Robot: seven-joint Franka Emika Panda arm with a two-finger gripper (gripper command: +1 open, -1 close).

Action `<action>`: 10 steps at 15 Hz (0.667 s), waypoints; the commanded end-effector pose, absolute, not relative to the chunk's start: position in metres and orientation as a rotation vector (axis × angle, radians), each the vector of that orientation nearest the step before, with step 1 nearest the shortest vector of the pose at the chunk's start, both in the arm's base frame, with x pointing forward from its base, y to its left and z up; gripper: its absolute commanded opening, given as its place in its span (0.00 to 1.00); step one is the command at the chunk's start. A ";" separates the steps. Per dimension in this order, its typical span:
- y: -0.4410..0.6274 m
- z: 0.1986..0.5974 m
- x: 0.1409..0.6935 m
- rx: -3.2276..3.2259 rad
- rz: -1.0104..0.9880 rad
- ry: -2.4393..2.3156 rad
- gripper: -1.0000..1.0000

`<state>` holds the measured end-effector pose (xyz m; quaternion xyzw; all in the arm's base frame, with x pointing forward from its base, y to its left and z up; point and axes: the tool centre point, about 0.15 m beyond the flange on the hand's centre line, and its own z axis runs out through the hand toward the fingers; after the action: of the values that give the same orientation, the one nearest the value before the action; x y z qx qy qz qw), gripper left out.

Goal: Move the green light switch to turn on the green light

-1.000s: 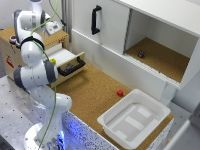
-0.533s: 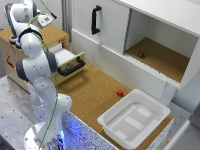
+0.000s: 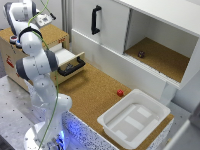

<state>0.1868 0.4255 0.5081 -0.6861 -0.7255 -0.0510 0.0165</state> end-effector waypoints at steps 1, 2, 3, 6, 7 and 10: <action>0.429 0.472 0.173 -2.036 -0.191 -2.260 0.00; 0.429 0.471 0.171 -2.042 -0.189 -2.251 0.00; 0.431 0.471 0.168 -2.052 -0.181 -2.262 0.00; 0.438 0.470 0.165 -2.120 -0.151 -2.288 0.00; 0.441 0.466 0.166 -2.134 -0.127 -2.278 0.00; 0.453 0.456 0.167 -2.168 -0.089 -2.279 0.00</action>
<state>0.1683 0.4343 0.4787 -0.6772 -0.7346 -0.0346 0.0240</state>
